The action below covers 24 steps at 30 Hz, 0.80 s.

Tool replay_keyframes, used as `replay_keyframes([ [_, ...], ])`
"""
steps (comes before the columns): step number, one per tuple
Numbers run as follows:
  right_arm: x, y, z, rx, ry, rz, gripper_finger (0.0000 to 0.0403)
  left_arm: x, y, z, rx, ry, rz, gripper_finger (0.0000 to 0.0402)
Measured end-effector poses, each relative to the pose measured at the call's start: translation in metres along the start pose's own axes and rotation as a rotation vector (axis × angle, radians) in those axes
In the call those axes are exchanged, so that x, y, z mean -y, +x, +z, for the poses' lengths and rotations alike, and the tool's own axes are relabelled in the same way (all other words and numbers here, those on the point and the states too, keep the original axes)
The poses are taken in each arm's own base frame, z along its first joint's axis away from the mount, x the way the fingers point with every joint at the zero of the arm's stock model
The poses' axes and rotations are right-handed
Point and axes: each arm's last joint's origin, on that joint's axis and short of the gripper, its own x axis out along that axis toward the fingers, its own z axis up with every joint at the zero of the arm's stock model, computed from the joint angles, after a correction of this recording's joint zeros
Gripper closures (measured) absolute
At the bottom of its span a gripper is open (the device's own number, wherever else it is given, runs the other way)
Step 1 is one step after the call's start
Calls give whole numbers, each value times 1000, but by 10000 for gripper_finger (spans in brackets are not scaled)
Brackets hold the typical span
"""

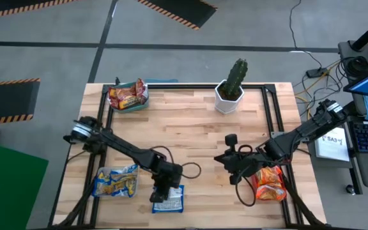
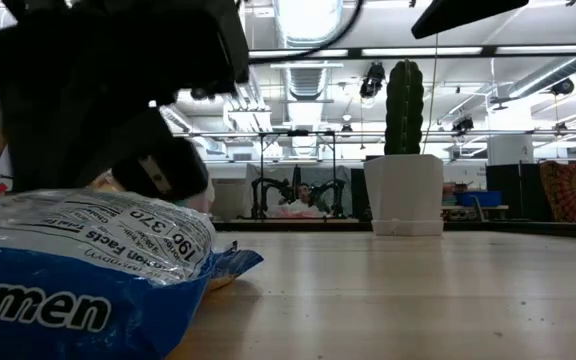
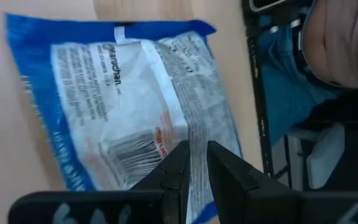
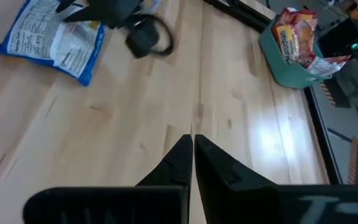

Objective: Sort Maruchan noodles
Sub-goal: Put the blue noodle pack into the transparent bin

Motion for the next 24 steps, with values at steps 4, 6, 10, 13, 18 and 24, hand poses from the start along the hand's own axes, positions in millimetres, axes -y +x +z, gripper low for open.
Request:
replay_keyframes([
  [4,0,0,0,-1,27,2,394,-6,13,3,-36,-11,-9,364],
  [6,-1,0,0,-1,38,4,394,-8,17,6,-27,-5,16,364],
  [10,-1,0,0,0,60,6,394,-12,9,9,35,30,262,364],
  [13,-1,0,0,-1,82,5,394,-12,-11,8,83,20,590,364],
  [18,1,4,-5,-15,345,-16,394,7,-39,12,149,91,653,364],
  [24,6,18,-28,-81,625,-84,394,8,-49,1,136,167,694,364],
])
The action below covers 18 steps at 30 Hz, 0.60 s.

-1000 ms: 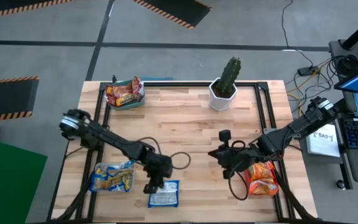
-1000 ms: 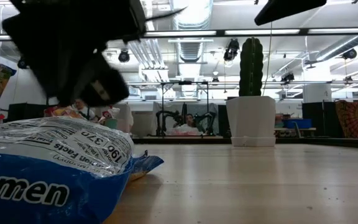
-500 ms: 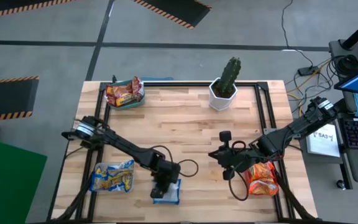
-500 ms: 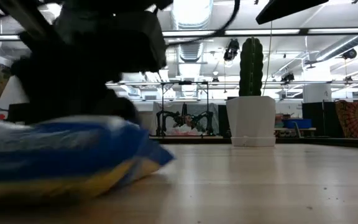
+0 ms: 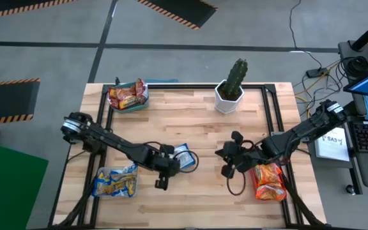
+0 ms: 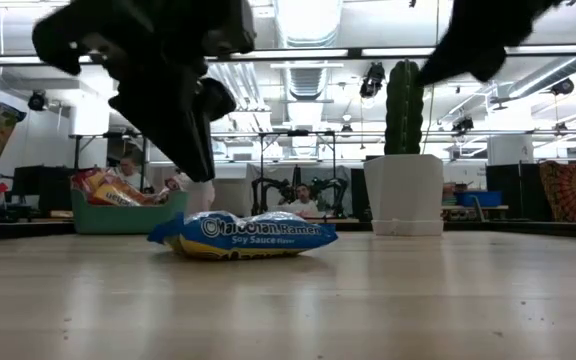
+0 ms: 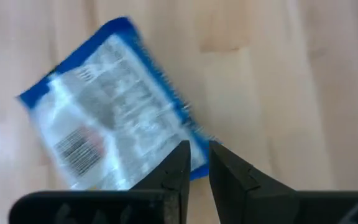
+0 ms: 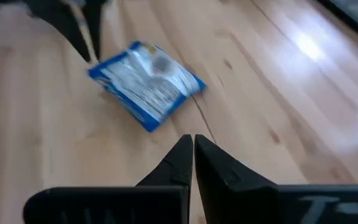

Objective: Sort Maruchan noodles
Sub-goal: Put the blue noodle pack into the transparent bin

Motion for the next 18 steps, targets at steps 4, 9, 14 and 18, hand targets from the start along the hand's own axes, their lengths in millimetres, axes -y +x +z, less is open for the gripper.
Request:
replay_keyframes([
  [4,17,17,-11,-13,127,-60,394,-5,8,-15,-41,13,72,364],
  [9,37,36,-19,42,330,-76,394,-10,17,-28,-63,12,135,364],
  [14,48,45,-18,96,465,-58,385,-10,18,-28,-57,35,135,364],
  [18,52,47,-17,91,483,-53,360,-12,21,-30,-45,68,135,364],
])
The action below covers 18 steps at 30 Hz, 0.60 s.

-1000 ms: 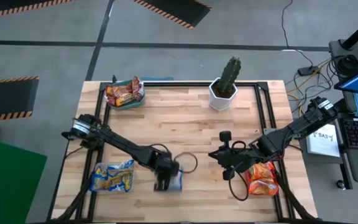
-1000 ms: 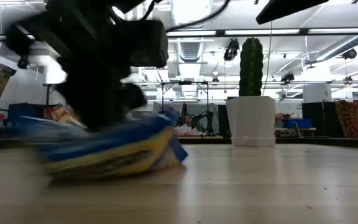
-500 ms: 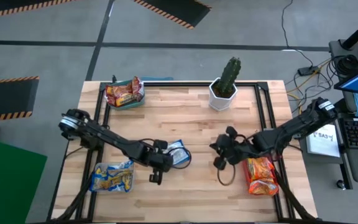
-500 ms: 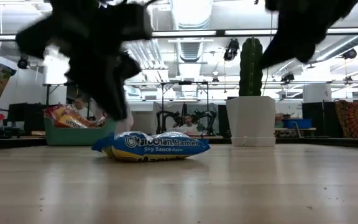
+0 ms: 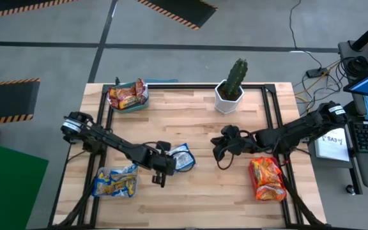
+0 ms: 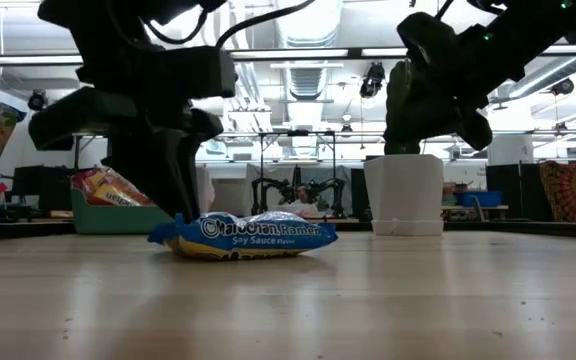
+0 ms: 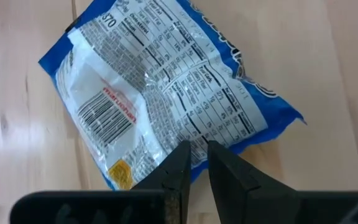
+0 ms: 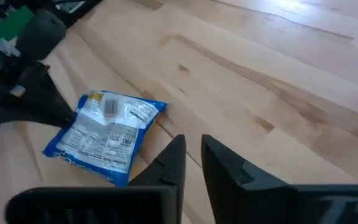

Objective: Sort Maruchan noodles
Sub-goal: Put the blue noodle pack into the transparent bin

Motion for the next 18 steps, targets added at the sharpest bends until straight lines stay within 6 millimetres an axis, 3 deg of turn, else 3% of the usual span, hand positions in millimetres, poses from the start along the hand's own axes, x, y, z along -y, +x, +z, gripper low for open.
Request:
replay_keyframes([
  [7,-10,12,1,26,27,41,288,-8,8,-4,31,-2,10,364],
  [18,-18,68,3,-156,81,74,156,-26,17,-11,7,-46,35,364],
])
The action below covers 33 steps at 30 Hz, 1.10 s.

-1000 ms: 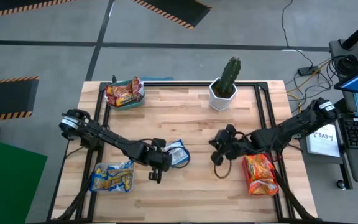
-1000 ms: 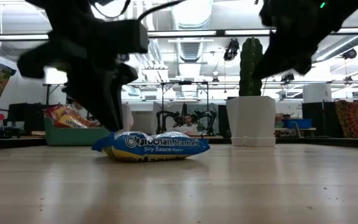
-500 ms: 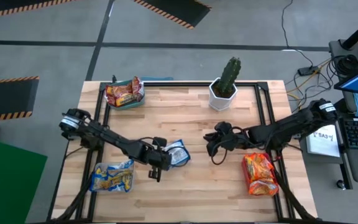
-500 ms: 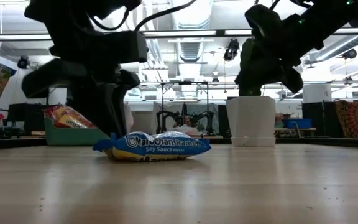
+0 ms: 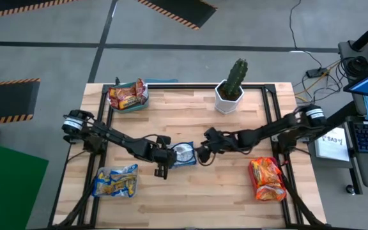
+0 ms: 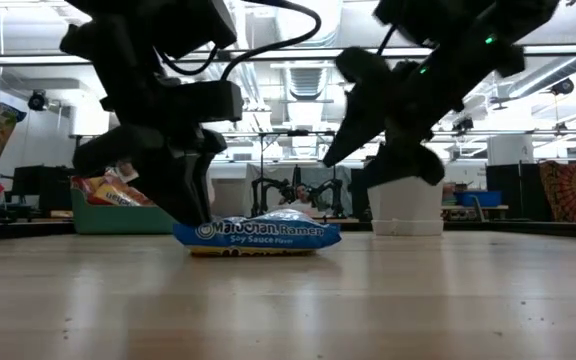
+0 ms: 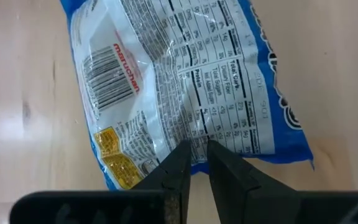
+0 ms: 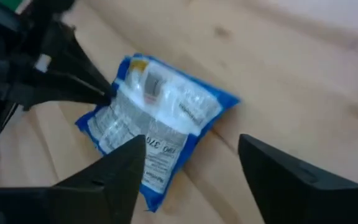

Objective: Sort Maruchan noodles
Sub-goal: Put the blue noodle pack into the transparent bin

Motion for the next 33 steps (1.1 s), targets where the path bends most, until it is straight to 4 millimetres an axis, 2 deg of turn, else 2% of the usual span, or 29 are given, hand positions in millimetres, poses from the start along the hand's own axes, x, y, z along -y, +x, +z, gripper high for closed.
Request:
replay_keyframes([
  [8,7,29,0,-98,103,-15,97,-2,5,-5,9,-22,3,364],
  [14,3,52,-3,-140,87,-24,94,-6,7,-5,24,-53,7,364],
  [21,-20,73,6,-206,-34,93,97,-8,7,-5,26,-64,9,364],
  [28,-36,81,16,-199,-114,154,121,-8,7,-4,33,-72,8,364],
  [33,-42,81,21,-165,-153,187,183,-8,7,-3,47,-80,7,364],
])
